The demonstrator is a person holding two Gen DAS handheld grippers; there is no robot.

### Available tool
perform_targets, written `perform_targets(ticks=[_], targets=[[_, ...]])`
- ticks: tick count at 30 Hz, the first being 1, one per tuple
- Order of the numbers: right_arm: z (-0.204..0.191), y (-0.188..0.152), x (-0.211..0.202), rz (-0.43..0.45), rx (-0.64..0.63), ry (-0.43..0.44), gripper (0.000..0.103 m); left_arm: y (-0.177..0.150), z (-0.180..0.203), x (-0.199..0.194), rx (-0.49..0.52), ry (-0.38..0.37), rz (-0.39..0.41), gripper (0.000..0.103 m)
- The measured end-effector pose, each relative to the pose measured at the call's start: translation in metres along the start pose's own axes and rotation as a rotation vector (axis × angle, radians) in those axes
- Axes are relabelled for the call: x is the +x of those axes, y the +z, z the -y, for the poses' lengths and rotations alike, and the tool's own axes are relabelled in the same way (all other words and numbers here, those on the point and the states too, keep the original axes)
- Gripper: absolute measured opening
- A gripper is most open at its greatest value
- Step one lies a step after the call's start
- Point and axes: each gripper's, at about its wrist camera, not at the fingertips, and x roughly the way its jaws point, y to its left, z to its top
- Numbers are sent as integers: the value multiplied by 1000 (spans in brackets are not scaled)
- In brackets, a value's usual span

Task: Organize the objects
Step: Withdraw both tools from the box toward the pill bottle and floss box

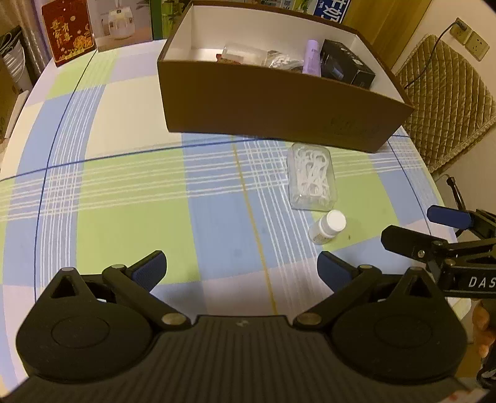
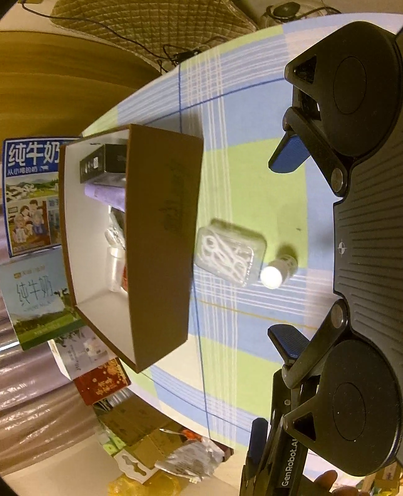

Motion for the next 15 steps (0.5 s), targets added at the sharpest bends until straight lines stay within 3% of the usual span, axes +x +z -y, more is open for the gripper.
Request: perform_targets(ticks=[11,15], targets=[[-10,-9,18,-1,-46,8,99,-7,-12,23,-35,13,-35,102],[-14,-13,30,-4,-74,8,83,-7,-19,32,-55,23,-35,102]])
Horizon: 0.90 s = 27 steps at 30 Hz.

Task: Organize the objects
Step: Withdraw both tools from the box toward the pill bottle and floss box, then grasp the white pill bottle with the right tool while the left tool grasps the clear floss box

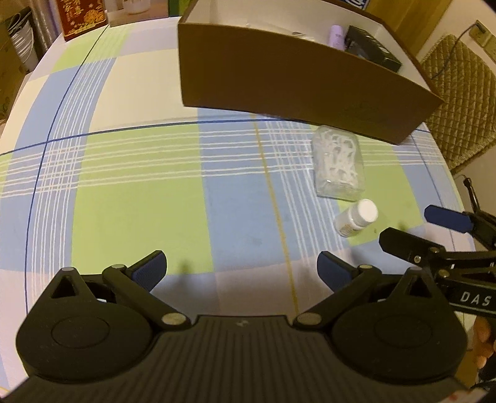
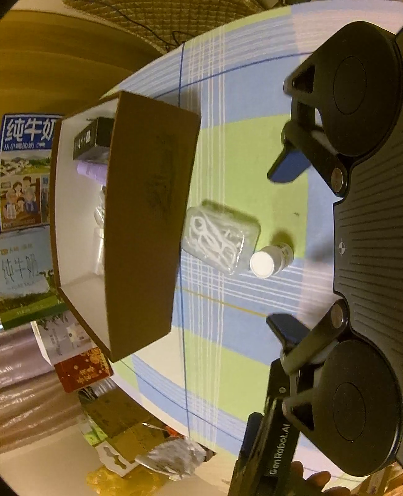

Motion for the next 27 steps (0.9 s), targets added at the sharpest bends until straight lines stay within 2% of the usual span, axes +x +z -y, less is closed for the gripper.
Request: perform_targets(ticks=[8,13,20,22,27], targets=[[-6,-3,26,-14,-26,4,65,3,-8,13,3,41,22,102],[-11,-2,40,-30,-57,1,50,7,-10,21,-2,55,14,102],[-8,0,46,-36,-58,3,38,13,-11,26,0,53,10,102],[-8,0,46,-39,-64,6,24,15,-9,26,4,51,10,102],[-2,2,42,-29,-52,1,24,20,-1,28,20,40,13,102]])
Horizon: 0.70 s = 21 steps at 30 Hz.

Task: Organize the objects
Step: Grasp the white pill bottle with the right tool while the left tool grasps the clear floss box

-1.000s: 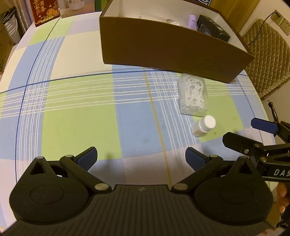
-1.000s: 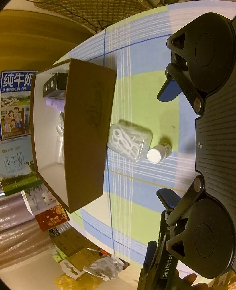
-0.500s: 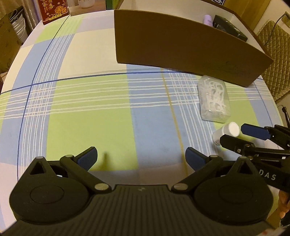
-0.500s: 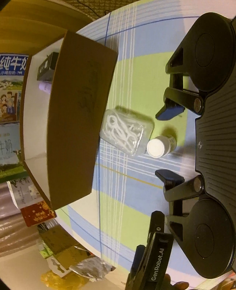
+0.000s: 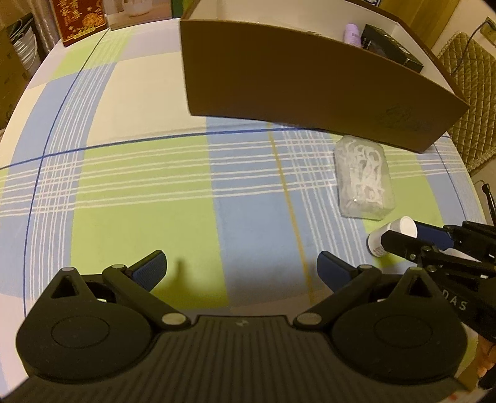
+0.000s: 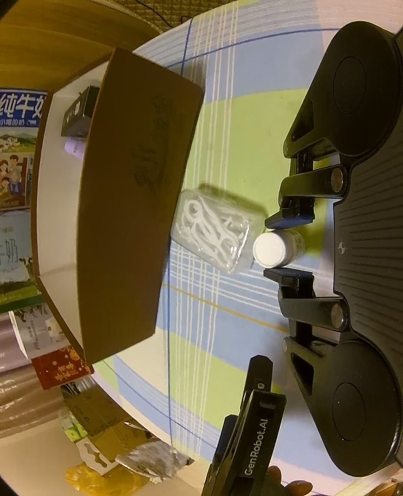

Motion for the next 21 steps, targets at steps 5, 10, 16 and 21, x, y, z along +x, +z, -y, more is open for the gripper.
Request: perform_targets(ticks=[5,10,16,21], targets=[[17,1,-15,21,40,-19,24,7,14,-1,26,-25,20,102],[41,0,-28,39,95,-51,24,16,37,-3,74,-79,77,102],[70,-1,-39,59,154,-97,24,30,71,-1,134,-123,138,102],[91,-3,-46,70,195,-125,24,44,85,13,97,-183,104,102]])
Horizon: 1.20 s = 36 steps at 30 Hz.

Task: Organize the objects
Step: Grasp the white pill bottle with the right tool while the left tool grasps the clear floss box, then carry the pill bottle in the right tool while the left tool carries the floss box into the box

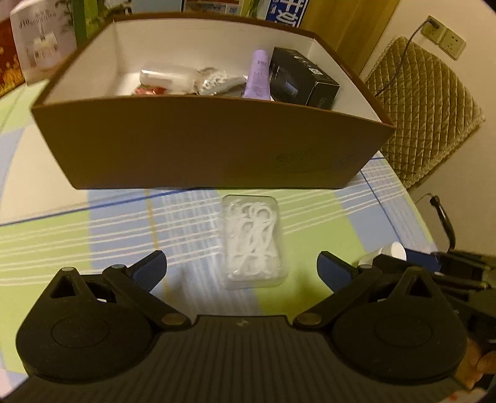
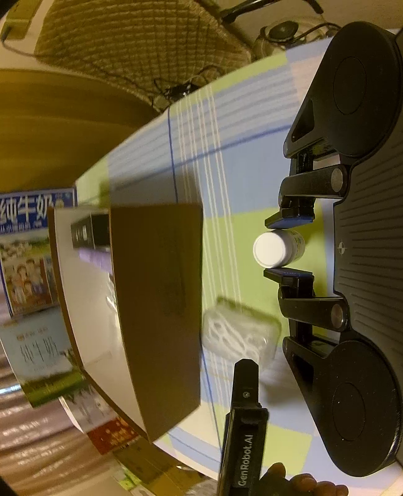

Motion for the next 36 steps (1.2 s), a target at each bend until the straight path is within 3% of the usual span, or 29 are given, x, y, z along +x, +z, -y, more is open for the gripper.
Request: perform_targets(ticks=[8,15,19,24,28,36], targets=[[25,4,0,2,44,-24,24,9,17,30,90,66,-44,101],[38,9,5,-6,69,-27,24,10,16,56,89,94,-76,100],[39,10,9,-11,70,-24,24,9,15,68,104,113,-88,85],[39,13,12,-14,68,-20,24,7,18,67,138,92,-53,76],[36,15,14,-16,62,-17,24,6,22,65,197,104,-46,54],[27,17,17,-23,36,5,24,1,7,56,180,95,-70,54]])
